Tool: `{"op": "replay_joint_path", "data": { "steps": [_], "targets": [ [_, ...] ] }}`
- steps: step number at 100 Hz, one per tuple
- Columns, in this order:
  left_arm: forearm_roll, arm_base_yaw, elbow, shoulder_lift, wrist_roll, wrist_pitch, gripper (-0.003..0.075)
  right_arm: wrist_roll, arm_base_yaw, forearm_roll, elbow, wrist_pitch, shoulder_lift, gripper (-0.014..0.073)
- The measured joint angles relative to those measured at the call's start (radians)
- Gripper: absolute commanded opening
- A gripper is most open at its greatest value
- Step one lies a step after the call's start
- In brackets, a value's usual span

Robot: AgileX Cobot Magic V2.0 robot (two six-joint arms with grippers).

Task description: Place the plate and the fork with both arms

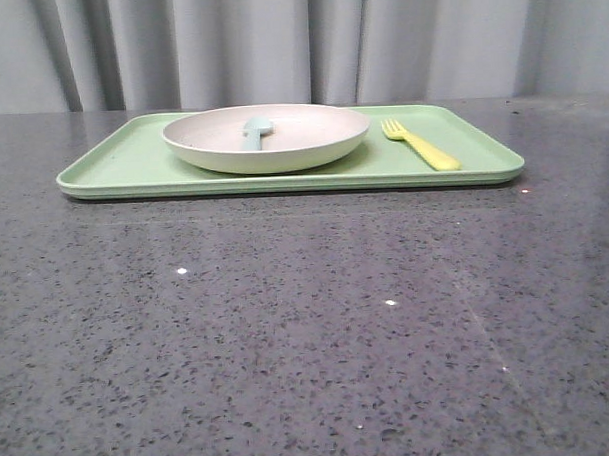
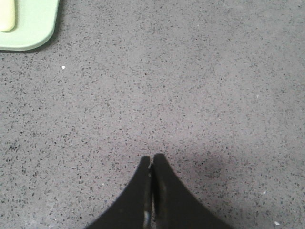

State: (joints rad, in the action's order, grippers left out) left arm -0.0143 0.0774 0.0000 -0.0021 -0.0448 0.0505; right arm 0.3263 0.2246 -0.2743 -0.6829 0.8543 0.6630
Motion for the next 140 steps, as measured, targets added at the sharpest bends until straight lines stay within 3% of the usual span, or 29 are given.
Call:
{"op": "replay_joint_path", "data": {
  "steps": [37,47,65,84,114,140],
  "targets": [
    [0.000,0.000,0.000,0.000,0.000,0.000,-0.0020,0.000,0.000,0.000,0.001,0.000,-0.002,-0.0120],
    [0.000,0.000,0.000,0.000,0.000,0.000,-0.0020,0.000,0.000,-0.010,0.024,-0.058,-0.024,-0.0120],
    [0.000,0.000,0.000,0.000,0.000,0.000,-0.0020,-0.015,-0.029,0.018,0.158,-0.315,-0.150,-0.0120],
    [0.000,0.000,0.000,0.000,0.002,0.000,-0.0020,-0.164,-0.083,0.133,0.334,-0.495,-0.337,-0.0120],
    [0.000,0.000,0.000,0.000,0.002,0.000,-0.0020,-0.225,-0.091,0.213,0.544,-0.540,-0.634,-0.0120],
    [0.000,0.000,0.000,0.000,0.002,0.000,-0.0020,-0.226,-0.092,0.251,0.676,-0.592,-0.673,-0.0120]
  ]
}}
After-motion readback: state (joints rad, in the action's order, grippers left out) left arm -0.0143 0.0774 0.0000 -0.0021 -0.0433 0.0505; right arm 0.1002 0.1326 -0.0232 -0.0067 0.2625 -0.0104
